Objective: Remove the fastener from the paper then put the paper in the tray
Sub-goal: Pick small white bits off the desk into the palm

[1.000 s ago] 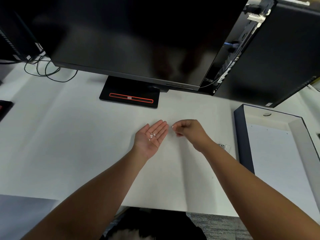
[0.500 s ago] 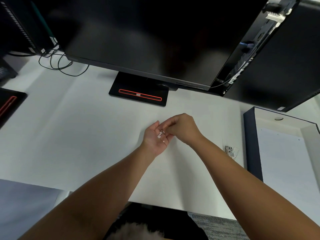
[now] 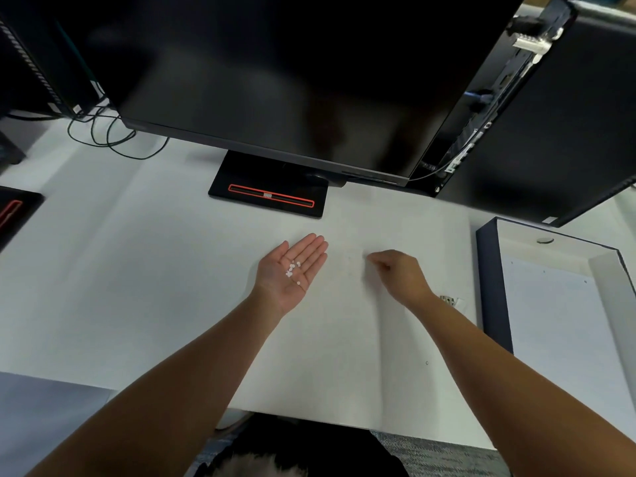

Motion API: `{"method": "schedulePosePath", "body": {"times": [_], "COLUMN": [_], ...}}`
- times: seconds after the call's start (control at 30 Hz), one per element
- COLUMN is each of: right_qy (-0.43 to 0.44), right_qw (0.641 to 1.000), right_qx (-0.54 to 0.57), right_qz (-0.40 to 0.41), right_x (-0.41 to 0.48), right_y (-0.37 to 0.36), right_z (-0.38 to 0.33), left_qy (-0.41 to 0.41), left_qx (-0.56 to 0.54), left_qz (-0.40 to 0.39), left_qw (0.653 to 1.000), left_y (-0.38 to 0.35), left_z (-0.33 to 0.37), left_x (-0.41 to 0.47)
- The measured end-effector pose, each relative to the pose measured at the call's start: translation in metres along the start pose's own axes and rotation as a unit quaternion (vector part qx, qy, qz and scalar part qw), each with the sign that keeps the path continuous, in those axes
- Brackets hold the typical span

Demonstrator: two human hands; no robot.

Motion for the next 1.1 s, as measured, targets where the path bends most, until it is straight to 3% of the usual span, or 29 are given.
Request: {"method": "schedulePosePath", "body": {"times": [0.33,0.43,0.5,0.6,0.73,1.0,1.1], "right_qy": [0.123,0.116,0.136,0.090,0.069,0.115,0.132], "right_qw": [0.990,0.988,0.989,0.996,0.996,0.977,0.983], "right_qx": [-0.054,-0.052,-0.030,-0.012,-0.050,-0.174,-0.128], "right_qz": [-0.043,-0.084,-0.044,-0.009,-0.019,-0.035,-0.018], "right_x": [-0.010,-0.027,-0.023,0.000,0.023,0.038,0.038], "right_y": [-0.035,-0.033,-0.029,-0.021,-0.016,-0.025,-0.027], "right_z": [-0.005,-0.007,-0.007,0.001,0.003,-0.002,0.004], "left_qy": [-0.001,-0.003,-0.004,-0.005,-0.006,-0.008,-0.009], "left_qx": [-0.006,-0.008,-0.010,-0.012,-0.013,-0.024,-0.029], "left_qz": [-0.017,-0.019,-0.019,-0.018,-0.013,-0.008,-0.010], "left_qw": [1.000,1.000,1.000,1.000,1.000,1.000,0.999], "left_y": [-0.003,-0.003,-0.003,-0.003,-0.003,-0.001,-0.003], "left_z": [-0.003,-0.002,-0.002,-0.003,-0.006,-0.005,-0.004], "left_x": [0.002,0.002,0.004,0.005,0.006,0.007,0.009]}}
Point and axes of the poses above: each hand's wrist, its own x-axis towards the middle knuckle, its own y-axis out of the back of the hand, z = x × y, the point moved 2 cm from there along x, towards the middle knuckle, and after that the axes turned 1 degree about -x, right-handed, at the moved point
